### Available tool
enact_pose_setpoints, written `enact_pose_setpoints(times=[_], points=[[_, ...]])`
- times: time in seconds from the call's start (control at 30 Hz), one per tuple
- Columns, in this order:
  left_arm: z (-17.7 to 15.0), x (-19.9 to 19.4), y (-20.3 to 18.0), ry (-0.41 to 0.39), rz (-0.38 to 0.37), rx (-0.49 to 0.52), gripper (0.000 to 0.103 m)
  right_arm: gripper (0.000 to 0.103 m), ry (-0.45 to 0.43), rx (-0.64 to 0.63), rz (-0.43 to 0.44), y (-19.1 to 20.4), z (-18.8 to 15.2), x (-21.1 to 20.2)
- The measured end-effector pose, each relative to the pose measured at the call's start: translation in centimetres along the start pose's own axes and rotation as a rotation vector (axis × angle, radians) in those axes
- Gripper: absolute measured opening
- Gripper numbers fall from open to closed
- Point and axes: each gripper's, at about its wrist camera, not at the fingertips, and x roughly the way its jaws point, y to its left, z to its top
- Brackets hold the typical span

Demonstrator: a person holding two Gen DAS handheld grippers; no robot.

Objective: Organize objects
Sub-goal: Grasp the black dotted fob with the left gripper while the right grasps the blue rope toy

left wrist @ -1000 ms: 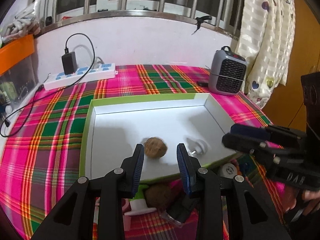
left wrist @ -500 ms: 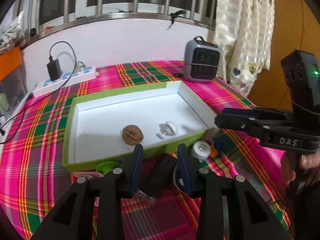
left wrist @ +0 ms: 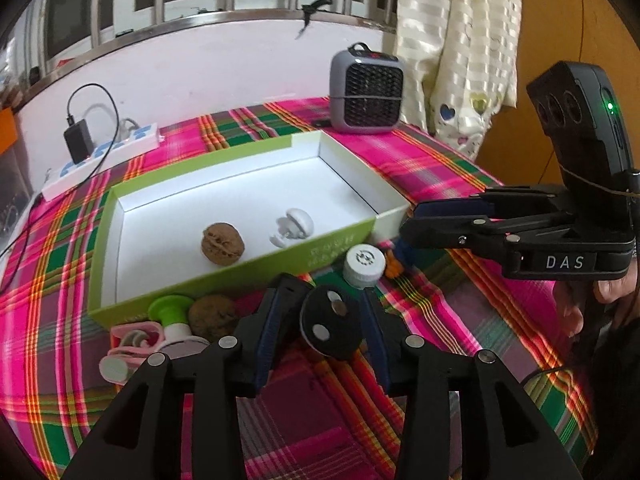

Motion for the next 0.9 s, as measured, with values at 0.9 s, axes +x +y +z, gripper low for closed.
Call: enact_pose_setpoints(times=[0.9], points=[[-0.1,0.0,-0.8,-0.009,-0.058,-0.007,0.042,0.024,0.063,-0.016,-0.045,0.5,-0.7,1.8]])
